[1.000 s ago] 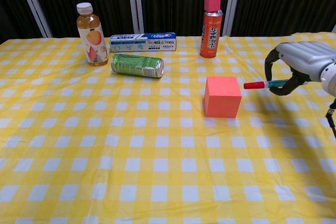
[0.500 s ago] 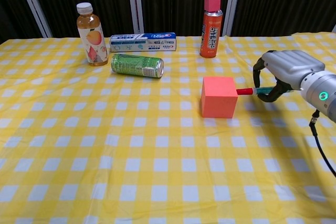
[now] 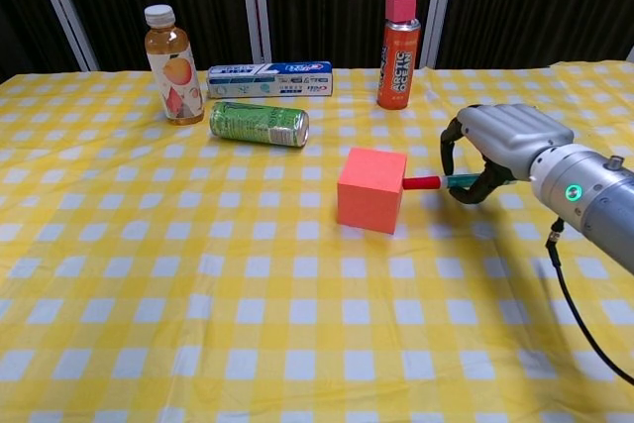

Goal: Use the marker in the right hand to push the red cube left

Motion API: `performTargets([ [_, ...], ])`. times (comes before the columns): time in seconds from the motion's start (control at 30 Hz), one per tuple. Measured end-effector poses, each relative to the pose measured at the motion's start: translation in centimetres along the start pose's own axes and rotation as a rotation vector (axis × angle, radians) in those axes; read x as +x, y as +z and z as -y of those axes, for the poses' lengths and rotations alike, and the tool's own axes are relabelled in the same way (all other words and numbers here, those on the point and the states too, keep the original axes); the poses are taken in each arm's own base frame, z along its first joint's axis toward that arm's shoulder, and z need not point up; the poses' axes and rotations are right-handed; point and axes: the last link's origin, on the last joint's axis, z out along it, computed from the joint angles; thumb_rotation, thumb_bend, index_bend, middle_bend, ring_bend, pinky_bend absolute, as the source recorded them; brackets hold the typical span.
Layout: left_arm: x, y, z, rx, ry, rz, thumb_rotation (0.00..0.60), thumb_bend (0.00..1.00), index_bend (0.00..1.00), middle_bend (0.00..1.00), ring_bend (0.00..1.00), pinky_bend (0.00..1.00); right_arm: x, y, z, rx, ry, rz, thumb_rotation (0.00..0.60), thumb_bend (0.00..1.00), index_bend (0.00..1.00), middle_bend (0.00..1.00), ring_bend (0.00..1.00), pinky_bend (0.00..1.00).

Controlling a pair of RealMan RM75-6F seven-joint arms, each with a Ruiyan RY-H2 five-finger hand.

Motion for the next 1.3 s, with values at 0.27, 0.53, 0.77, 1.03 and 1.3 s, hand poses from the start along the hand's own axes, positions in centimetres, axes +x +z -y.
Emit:
performTargets([
  [0.27, 0.0, 0.0, 0.0, 0.002, -0.005, 0.000, 0.600, 0.00, 0.01, 0.00, 0.00, 0.06, 0.4, 0.1, 0.3, -0.014, -0.028, -0.027, 0.600, 0.41, 0.67, 0.29, 0.11, 0.23],
  [0.53, 0.0, 0.0, -0.1, -0.003, -0.011, 0.004, 0.600, 0.00, 0.01, 0.00, 0.00, 0.06, 0.2, 0.5, -1.4, -0.080, -0.031, -0.015, 0.600, 0.41, 0.67, 0.29, 0.11, 0.23],
  [0.77, 0.0, 0.0, -0.1, -0.002, -0.013, 0.006, 0.600, 0.00, 0.01, 0.00, 0.00, 0.06, 0.0, 0.7, -0.5, -0.070, -0.011, -0.006, 0.600, 0.41, 0.67, 0.29, 0.11, 0.23],
  [1.03, -0.1, 0.0, -0.1, -0.001, -0.006, 0.021, 0.600, 0.00, 0.01, 0.00, 0.00, 0.06, 0.0, 1.1, 1.6, -0.037, 0.024, -0.011, 0.600, 0.41, 0.67, 0.29, 0.12, 0.23],
  [1.3, -0.2, 0.0, -0.1, 0.000, -0.007, 0.033, 0.600, 0.00, 0.01, 0.00, 0.00, 0.06, 0.4, 1.5, 3.8, 0.003, 0.056, -0.025, 0.600, 0.41, 0.67, 0.29, 0.12, 0.23],
])
